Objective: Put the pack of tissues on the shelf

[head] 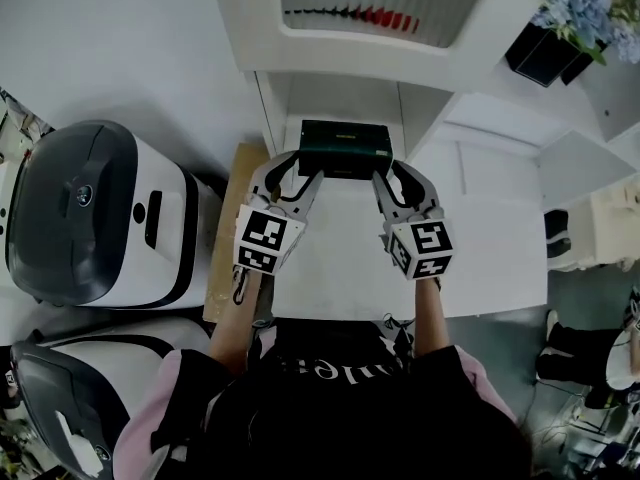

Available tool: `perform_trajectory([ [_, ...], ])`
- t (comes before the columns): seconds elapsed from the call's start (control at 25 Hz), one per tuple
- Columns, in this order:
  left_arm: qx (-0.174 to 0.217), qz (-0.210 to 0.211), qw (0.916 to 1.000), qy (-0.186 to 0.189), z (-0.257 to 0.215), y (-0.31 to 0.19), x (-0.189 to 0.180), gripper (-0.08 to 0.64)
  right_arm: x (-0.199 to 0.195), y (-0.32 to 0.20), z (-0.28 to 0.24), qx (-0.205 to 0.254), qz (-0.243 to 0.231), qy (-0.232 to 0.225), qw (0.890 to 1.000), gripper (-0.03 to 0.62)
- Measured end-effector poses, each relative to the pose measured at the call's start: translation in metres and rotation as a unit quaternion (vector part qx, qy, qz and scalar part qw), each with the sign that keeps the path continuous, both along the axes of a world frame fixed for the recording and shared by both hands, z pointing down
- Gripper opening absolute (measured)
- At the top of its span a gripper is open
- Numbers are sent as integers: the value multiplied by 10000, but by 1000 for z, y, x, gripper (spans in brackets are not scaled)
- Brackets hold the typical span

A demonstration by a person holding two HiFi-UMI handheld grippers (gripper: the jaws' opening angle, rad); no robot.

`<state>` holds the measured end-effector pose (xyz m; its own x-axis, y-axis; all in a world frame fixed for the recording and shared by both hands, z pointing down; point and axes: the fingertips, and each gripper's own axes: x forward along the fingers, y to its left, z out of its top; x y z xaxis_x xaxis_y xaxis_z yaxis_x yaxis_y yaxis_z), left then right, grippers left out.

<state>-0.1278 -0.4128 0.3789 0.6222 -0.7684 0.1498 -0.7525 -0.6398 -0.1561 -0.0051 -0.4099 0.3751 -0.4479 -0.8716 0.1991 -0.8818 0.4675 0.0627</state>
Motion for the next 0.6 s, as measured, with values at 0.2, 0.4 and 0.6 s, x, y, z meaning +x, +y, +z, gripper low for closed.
perform_trajectory([
  [0.2, -92, 54, 9999, 91, 8, -11, 0, 179, 1, -11, 11, -61, 236, 67, 9997, 150],
  [0.4, -82, 53, 9999, 108, 14, -24, 6, 179, 6, -26, 16, -141, 426, -72, 9990, 150],
  [0.6, -134, -31, 9996, 252, 17, -39, 9, 179, 9, -43, 19, -230, 699, -321, 9968, 150],
])
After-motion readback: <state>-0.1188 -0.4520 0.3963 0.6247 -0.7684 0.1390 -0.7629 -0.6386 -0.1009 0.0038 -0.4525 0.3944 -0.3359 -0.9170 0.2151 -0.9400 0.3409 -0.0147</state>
